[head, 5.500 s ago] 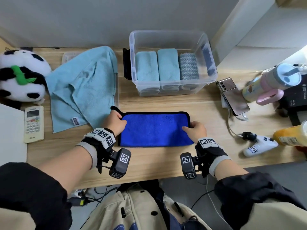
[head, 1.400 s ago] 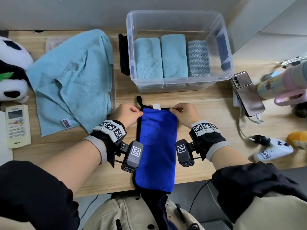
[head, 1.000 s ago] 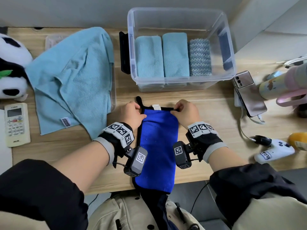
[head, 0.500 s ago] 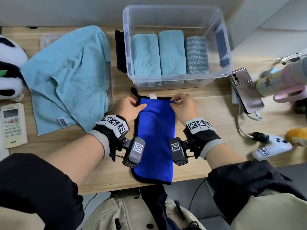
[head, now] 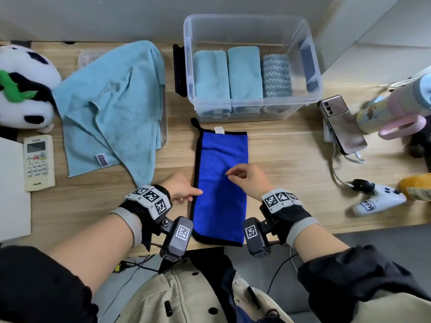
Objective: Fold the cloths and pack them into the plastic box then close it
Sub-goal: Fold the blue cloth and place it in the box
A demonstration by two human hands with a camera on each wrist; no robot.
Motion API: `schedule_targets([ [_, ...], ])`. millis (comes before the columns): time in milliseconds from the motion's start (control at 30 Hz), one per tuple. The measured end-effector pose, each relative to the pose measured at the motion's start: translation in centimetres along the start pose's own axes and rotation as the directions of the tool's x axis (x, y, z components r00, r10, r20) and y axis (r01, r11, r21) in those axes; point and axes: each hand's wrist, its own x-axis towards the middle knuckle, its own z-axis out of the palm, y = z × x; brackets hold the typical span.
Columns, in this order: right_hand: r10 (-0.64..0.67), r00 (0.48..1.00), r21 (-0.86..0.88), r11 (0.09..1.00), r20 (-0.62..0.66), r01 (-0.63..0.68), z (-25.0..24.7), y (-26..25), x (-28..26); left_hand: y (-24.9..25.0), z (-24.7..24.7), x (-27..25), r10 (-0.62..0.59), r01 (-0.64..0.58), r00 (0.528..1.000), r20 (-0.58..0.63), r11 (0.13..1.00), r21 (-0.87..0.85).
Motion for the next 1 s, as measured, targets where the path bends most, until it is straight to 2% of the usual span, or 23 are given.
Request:
schedule_targets([
  [133,0.004,1.000,0.018,1.000,-0.017,-0.004,0.5,0.0,-0.3,-0.9,1.5,-1.7,-0.016,0.004,0.992,0.122,0.995,0.098],
  [267,0.003,1.000,0.021,1.000,-0.027,-0.002,0.7,-0.3,-0.5,-1.5,2.3,-3.9,-0.044,0.002,0.981,0.187,0.975,0.222],
  [433,0.011,0.999,0.011,1.000,-0.036,-0.010,0.8,-0.5,-0.6,-2.0,2.9,-5.2,-0.072,-0.002,0.959,0.276,0.966,0.259],
  [600,0.009,0.999,-0.035,0.999,-0.032,-0.010,1.1,-0.7,-0.6,-2.5,3.6,-5.3,-0.048,-0.007,0.966,0.256,0.977,0.211],
  [733,0.016,0.997,0.040,0.999,-0.073,-0.013,1.0,-0.5,-0.9,-3.3,3.7,-4.8,-0.061,0.011,0.966,0.251,0.981,0.196],
  [833,0.136,0.976,-0.001,0.990,-0.171,-0.138,0.4,0.5,-2.0,-4.1,3.7,-4.2,-0.072,0.042,0.971,0.228,0.991,0.131],
  [867,0.197,0.970,-0.069,0.976,-0.144,-0.208,0.0,0.8,-2.6,-4.1,3.7,-4.1,-0.073,0.050,0.974,0.216,0.993,0.110],
  [933,0.336,0.942,-0.240,0.916,0.020,-0.322,-0.5,1.0,-4.0,-4.0,3.8,-4.3,-0.083,0.071,0.975,0.206,0.995,0.063],
  [1000,0.471,0.860,-0.367,0.849,0.198,-0.380,-0.5,1.2,-5.3,-3.6,3.9,-4.6,-0.105,0.107,0.968,0.229,0.994,0.004],
])
